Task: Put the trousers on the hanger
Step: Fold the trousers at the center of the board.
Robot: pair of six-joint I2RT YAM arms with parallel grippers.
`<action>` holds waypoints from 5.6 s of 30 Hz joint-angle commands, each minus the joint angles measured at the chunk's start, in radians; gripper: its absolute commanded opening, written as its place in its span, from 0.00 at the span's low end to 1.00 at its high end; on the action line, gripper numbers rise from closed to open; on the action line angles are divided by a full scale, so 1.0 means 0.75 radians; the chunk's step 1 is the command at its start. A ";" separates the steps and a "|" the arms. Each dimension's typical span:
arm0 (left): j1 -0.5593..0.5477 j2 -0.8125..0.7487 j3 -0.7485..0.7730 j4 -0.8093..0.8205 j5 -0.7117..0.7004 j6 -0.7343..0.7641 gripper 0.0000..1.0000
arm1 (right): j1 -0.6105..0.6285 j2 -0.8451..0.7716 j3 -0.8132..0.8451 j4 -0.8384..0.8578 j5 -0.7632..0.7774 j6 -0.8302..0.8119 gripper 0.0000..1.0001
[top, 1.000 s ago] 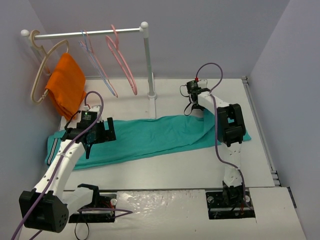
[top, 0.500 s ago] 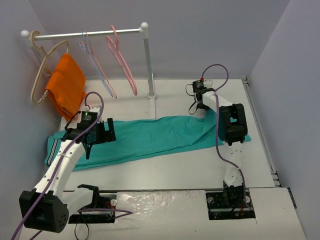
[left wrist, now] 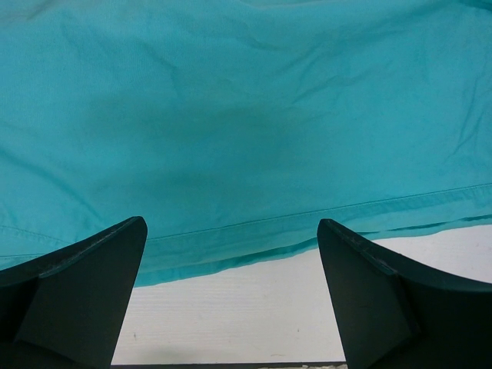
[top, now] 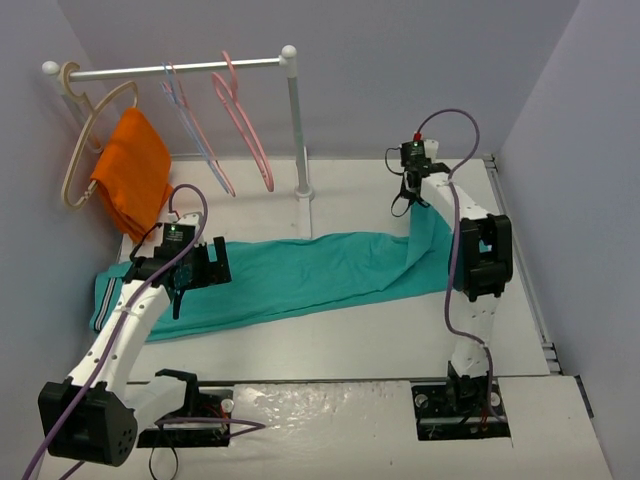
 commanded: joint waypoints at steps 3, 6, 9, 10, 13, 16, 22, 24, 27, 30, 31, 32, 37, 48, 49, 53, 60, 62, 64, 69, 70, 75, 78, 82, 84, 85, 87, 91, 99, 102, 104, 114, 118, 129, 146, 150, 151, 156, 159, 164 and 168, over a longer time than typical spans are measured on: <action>0.013 -0.035 0.043 0.003 -0.056 0.008 0.92 | -0.157 -0.522 -0.226 0.360 -0.435 0.150 0.00; 0.018 -0.049 0.040 0.004 -0.060 0.005 0.92 | -0.201 -0.634 -0.367 0.488 -0.522 0.179 0.00; 0.017 -0.054 0.039 0.005 -0.060 0.004 0.92 | -0.241 -0.726 -0.501 0.560 -0.517 0.195 0.00; 0.017 -0.054 0.039 0.004 -0.060 0.004 0.92 | -0.262 -0.747 -0.564 0.583 -0.505 0.202 0.00; 0.019 -0.058 0.039 0.001 -0.062 0.002 0.92 | -0.342 -0.830 -0.751 0.658 -0.488 0.235 0.00; 0.019 -0.061 0.037 0.001 -0.062 0.002 0.92 | -0.387 -0.921 -0.951 0.672 -0.442 0.249 0.00; 0.017 -0.057 0.037 0.004 -0.058 0.000 0.92 | -0.435 -1.159 -1.287 0.662 -0.295 0.280 0.00; 0.019 -0.054 0.037 0.006 -0.055 0.000 0.92 | -0.479 -1.192 -1.300 0.614 -0.266 0.282 0.00; 0.018 -0.055 0.036 0.004 -0.057 0.000 0.92 | -0.575 -1.192 -1.265 0.556 -0.285 0.271 0.00; 0.017 -0.059 0.035 0.001 -0.061 0.002 0.92 | -0.631 -1.188 -1.218 0.504 -0.286 0.265 0.00; 0.017 -0.060 0.035 -0.001 -0.062 0.002 0.92 | -0.650 -1.186 -1.205 0.496 -0.293 0.263 0.00; 0.018 -0.062 0.037 -0.001 -0.062 0.002 0.92 | -0.667 -1.181 -1.187 0.494 -0.306 0.260 0.00; 0.018 -0.062 0.035 -0.003 -0.062 0.002 0.92 | -0.704 -1.149 -1.130 0.432 -0.301 0.256 0.00; 0.019 -0.068 0.035 -0.001 -0.053 0.008 0.92 | -0.791 -1.081 -1.177 0.275 -0.152 0.302 0.19; 0.019 -0.067 0.035 0.003 -0.046 0.008 0.92 | -0.806 -1.051 -1.175 0.261 -0.145 0.302 0.27; -0.043 -0.063 0.029 0.044 0.060 0.030 0.92 | -0.805 -1.033 -1.106 0.195 -0.071 0.282 0.42; -0.402 -0.062 0.046 0.051 0.029 0.006 0.92 | -0.779 -1.034 -1.056 0.215 -0.258 0.198 0.43; -0.502 -0.047 0.060 0.054 -0.027 -0.017 0.92 | -0.766 -1.006 -1.069 0.218 -0.321 0.192 0.43; -0.633 -0.011 0.072 0.066 -0.078 -0.064 0.92 | -0.739 -0.963 -1.088 0.220 -0.321 0.191 0.43; -0.828 0.160 0.094 0.154 -0.201 -0.110 0.91 | -0.663 -0.888 -1.126 0.237 -0.304 0.180 0.43; -0.859 0.190 0.096 0.191 -0.212 -0.107 0.91 | -0.651 -0.878 -1.134 0.243 -0.315 0.182 0.43; -0.954 0.373 0.131 0.343 -0.237 -0.039 0.90 | -0.590 -0.830 -1.177 0.291 -0.329 0.209 0.43; -0.981 0.475 0.151 0.394 -0.242 -0.002 0.90 | -0.581 -0.778 -1.196 0.307 -0.351 0.233 0.43; -0.981 0.573 0.104 0.423 -0.234 -0.036 0.83 | -0.587 -0.691 -1.196 0.309 -0.319 0.252 0.43; -0.981 0.592 0.063 0.433 -0.226 -0.088 0.80 | -0.597 -0.652 -1.187 0.313 -0.302 0.257 0.43; -0.981 0.595 0.037 0.436 -0.222 -0.110 0.78 | -0.605 -0.637 -1.183 0.315 -0.294 0.257 0.43; -0.980 0.595 -0.015 0.437 -0.223 -0.154 0.74 | -0.632 -0.610 -1.171 0.315 -0.269 0.256 0.43; -0.973 0.591 -0.075 0.439 -0.212 -0.218 0.73 | -0.676 -0.597 -1.148 0.315 -0.181 0.256 0.43; -0.949 0.495 0.027 0.303 -0.238 -0.264 0.73 | -0.576 -0.801 -1.075 0.289 -0.124 0.228 0.43; -0.924 0.349 0.075 0.224 -0.305 -0.290 0.77 | -0.441 -0.938 -1.070 0.299 -0.239 0.209 0.43; -0.888 0.279 0.076 0.173 -0.333 -0.335 0.78 | -0.300 -0.986 -1.071 0.325 -0.300 0.206 0.43; -0.425 -0.002 -0.156 0.112 -0.275 -0.465 0.79 | 0.476 -0.884 -1.098 0.470 -0.322 0.308 0.43; -0.266 0.034 -0.232 0.182 -0.173 -0.503 0.79 | 0.648 -0.711 -1.074 0.522 -0.299 0.327 0.43; -0.262 0.360 -0.341 0.404 -0.107 -0.623 0.79 | 0.600 -0.461 -1.086 0.300 -0.178 0.433 0.43; -0.703 0.507 -0.186 0.480 -0.190 -0.864 0.79 | 0.203 -0.799 -1.194 0.116 -0.147 0.187 0.43; -0.640 0.203 -0.208 0.316 -0.289 -0.859 0.79 | 0.337 -0.926 -1.156 0.121 -0.133 0.171 0.43; -0.605 0.127 -0.220 0.284 -0.308 -0.851 0.79 | 0.391 -0.949 -1.145 0.126 -0.140 0.173 0.43; -0.319 -0.170 -0.292 0.194 -0.269 -0.794 0.78 | 0.629 -0.980 -1.141 0.263 -0.209 0.246 0.42; -0.112 -0.205 -0.311 0.211 -0.211 -0.728 0.76 | 0.727 -0.936 -1.190 0.410 -0.239 0.287 0.42; 0.126 -0.109 -0.309 0.295 -0.153 -0.638 0.73 | 0.837 -0.792 -1.267 0.639 -0.241 0.331 0.38; 0.256 0.024 -0.348 0.344 -0.148 -0.629 0.72 | 0.868 -0.667 -1.334 0.751 -0.225 0.373 0.37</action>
